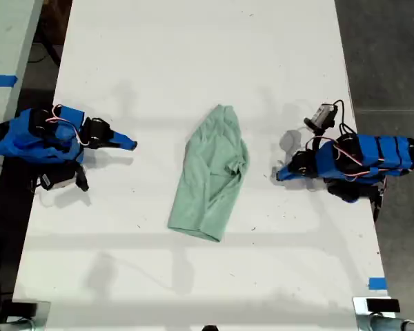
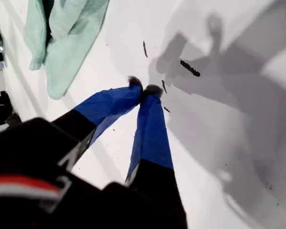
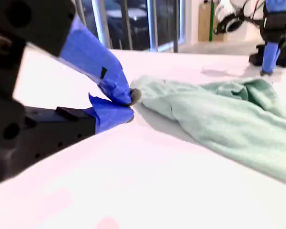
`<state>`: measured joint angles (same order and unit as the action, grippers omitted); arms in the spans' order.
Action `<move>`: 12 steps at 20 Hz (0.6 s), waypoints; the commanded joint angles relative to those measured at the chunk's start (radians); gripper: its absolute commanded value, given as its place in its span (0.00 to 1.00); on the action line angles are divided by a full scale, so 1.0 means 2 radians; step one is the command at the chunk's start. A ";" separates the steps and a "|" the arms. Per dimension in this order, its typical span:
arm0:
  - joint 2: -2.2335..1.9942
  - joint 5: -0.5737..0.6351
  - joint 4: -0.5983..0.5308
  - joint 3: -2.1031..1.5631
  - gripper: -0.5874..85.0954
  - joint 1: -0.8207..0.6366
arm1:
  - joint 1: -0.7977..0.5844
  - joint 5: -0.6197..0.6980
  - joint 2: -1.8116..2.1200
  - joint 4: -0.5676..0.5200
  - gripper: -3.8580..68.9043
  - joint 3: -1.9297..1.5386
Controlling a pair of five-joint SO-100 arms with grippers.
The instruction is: Fold t shirt
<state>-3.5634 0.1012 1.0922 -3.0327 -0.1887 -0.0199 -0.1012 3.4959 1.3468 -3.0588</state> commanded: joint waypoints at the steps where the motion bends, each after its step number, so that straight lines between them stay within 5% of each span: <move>1: -0.019 -0.021 -0.015 -0.008 0.02 -0.014 | 0.000 0.000 0.003 -0.012 0.08 -0.027; 6: -0.020 -0.083 -0.025 -0.071 0.01 -0.011 | 0.002 0.000 0.003 -0.012 0.08 -0.027; 12: -0.020 -0.087 -0.002 -0.068 0.14 -0.032 | 0.002 0.001 0.003 -0.012 0.08 -0.027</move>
<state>-3.5972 -0.0506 1.0845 -3.1646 -0.2224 -0.0199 -0.1012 3.4959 1.3468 -3.0588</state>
